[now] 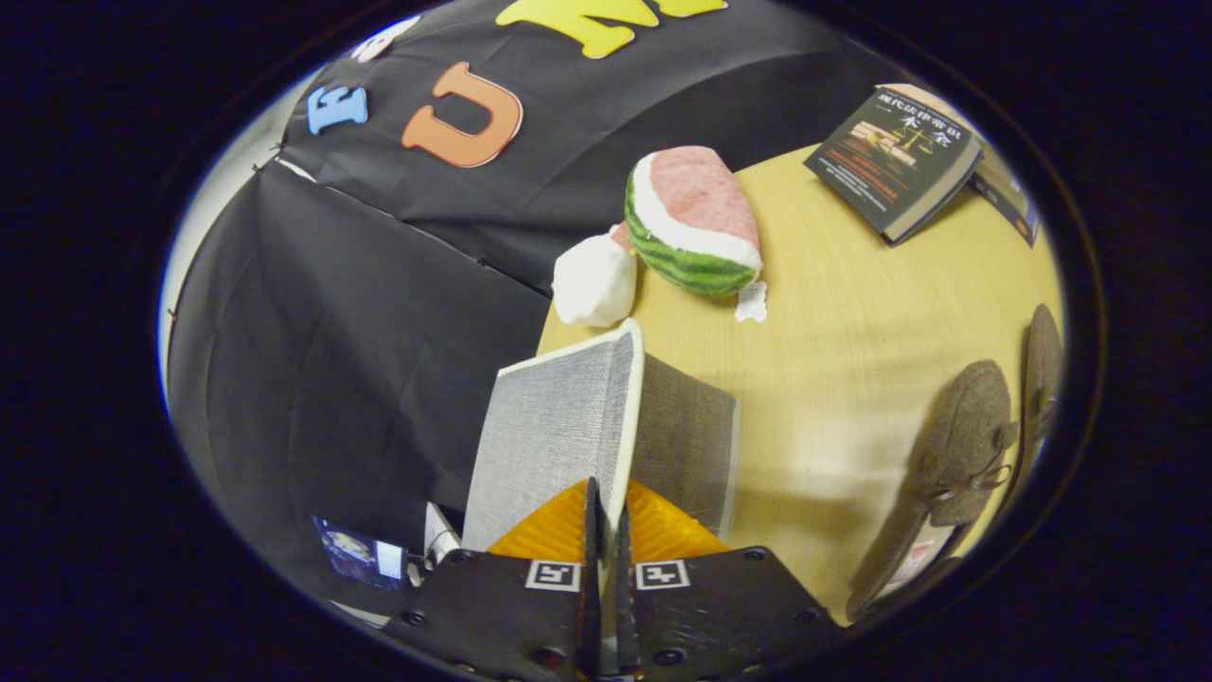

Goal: Open the storage box then place both shoes into the box .Put the left shoe in first, then the right shoe, with the right side of both shoes facing outward in a uniform manner.

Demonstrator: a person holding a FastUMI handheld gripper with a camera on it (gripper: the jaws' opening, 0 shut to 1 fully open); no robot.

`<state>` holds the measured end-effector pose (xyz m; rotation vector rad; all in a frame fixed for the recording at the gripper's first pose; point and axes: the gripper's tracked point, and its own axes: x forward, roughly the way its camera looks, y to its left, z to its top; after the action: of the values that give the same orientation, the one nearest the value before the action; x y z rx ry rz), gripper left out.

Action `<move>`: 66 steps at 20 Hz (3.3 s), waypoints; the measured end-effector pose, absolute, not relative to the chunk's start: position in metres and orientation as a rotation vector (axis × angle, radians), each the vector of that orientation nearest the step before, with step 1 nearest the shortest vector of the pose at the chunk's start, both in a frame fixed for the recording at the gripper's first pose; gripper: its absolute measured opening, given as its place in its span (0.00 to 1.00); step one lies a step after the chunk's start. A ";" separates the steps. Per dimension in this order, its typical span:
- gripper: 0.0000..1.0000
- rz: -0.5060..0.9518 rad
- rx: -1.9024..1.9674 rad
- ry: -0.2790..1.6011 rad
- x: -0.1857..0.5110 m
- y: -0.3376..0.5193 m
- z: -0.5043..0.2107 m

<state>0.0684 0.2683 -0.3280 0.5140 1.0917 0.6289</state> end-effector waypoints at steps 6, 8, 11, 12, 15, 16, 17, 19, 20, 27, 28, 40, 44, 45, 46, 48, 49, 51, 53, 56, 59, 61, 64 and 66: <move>0.01 0.619 0.491 1.060 0.066 0.279 -0.292; 0.00 0.632 0.557 1.041 0.065 0.285 -0.263; 0.00 0.665 0.624 1.040 0.059 0.305 -0.223; 0.00 0.676 0.634 1.039 0.056 0.314 -0.211; 0.00 0.714 0.612 1.022 0.050 0.347 -0.183; 0.00 0.730 0.601 1.015 0.049 0.361 -0.176; 0.00 0.734 0.590 1.013 0.047 0.372 -0.172; 0.00 0.748 0.581 1.024 0.043 0.400 -0.168; 0.00 0.752 0.578 1.027 0.042 0.414 -0.165; 0.05 0.813 0.501 0.997 0.024 0.502 -0.159; 0.09 0.813 0.468 0.988 0.023 0.510 -0.161; 0.92 0.813 0.112 0.794 0.013 0.466 -0.153; 0.94 0.737 0.117 0.810 0.027 0.387 -0.170; 0.94 0.715 0.112 0.814 0.033 0.364 -0.178; 0.97 0.689 0.111 0.827 0.038 0.339 -0.190; 0.96 0.636 0.118 0.875 0.044 0.290 -0.215; 0.96 0.608 0.119 0.895 0.047 0.265 -0.227; 0.96 0.554 0.135 0.937 0.050 0.220 -0.250; 0.96 0.502 0.116 0.965 0.051 0.175 -0.278; 0.96 0.435 0.094 1.021 0.043 0.120 -0.319; 0.96 0.342 0.081 1.097 0.023 0.073 -0.360; 0.96 0.279 0.030 1.136 0.020 0.047 -0.386; 0.96 0.198 -0.011 1.179 0.019 0.025 -0.412; 0.95 0.157 -0.039 1.192 0.020 0.018 -0.424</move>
<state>0.0196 0.0184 -0.4243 -0.0388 1.1915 0.1567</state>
